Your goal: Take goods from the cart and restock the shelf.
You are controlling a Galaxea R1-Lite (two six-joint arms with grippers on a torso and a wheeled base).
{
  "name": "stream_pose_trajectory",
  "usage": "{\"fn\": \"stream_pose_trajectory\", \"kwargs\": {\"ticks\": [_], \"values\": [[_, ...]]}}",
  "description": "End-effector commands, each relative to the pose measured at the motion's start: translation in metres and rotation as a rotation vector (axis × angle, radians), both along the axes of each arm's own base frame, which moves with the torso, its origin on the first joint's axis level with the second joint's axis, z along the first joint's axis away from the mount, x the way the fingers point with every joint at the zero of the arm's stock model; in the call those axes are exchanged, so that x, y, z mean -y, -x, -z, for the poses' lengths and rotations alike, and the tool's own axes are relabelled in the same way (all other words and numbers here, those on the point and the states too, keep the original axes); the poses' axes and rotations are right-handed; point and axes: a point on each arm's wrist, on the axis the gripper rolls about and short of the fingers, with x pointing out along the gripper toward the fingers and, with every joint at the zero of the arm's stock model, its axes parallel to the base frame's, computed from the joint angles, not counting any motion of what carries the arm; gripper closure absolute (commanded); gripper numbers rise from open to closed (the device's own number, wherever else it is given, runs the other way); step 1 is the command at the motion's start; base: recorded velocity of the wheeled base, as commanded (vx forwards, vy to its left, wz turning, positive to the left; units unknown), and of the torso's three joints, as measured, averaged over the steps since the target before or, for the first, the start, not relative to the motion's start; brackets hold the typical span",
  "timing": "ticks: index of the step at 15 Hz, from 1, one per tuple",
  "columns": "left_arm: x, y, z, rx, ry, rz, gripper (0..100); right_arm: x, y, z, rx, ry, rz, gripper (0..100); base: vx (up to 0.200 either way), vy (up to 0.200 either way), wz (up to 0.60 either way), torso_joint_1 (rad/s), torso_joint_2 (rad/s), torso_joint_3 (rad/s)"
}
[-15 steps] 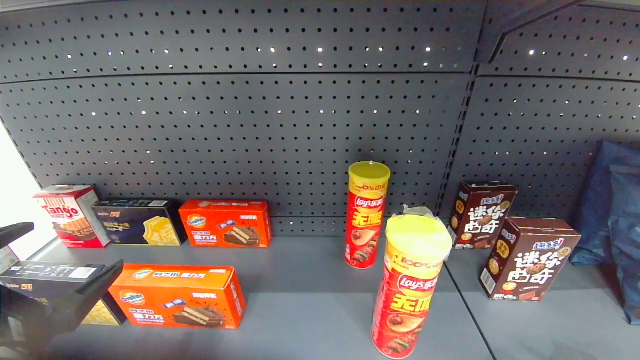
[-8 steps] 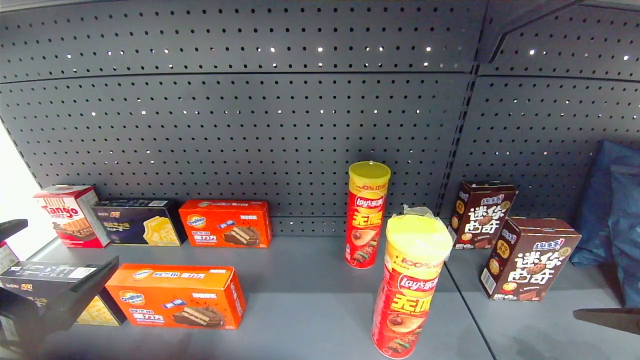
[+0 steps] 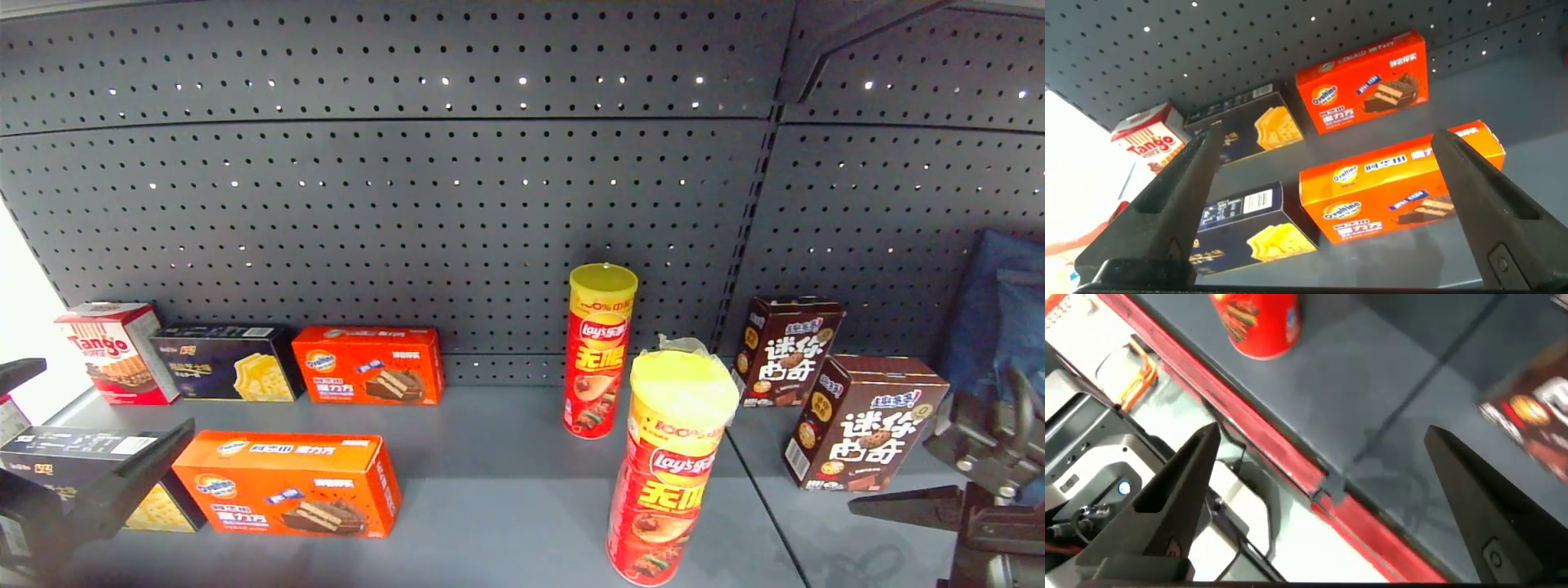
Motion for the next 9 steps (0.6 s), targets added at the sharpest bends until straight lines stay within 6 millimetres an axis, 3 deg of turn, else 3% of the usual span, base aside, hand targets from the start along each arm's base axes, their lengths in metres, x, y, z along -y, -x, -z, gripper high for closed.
{"fn": "stream_pose_trajectory", "kwargs": {"ticks": [1, 6, 9], "values": [[0.0, -0.001, 0.001, -0.007, -0.001, -0.001, 0, -0.019, -0.023, 0.008, -0.062, 0.044, -0.019, 0, 0.0, 0.0, 0.0, 0.0, 0.0, 0.0], [0.0, 0.0, 0.003, -0.011, 0.019, -0.004, 0, -0.042, -0.057, 0.005, -0.074, 0.079, 0.007, 0, 0.0, 0.0, 0.0, 0.0, 0.0, 0.0], [0.0, 0.0, 0.003, -0.014, 0.032, -0.004, 0, -0.045, -0.064, 0.008, -0.077, 0.089, 0.02, 0, 0.0, 0.0, 0.0, 0.0, 0.0, 0.0]]}}
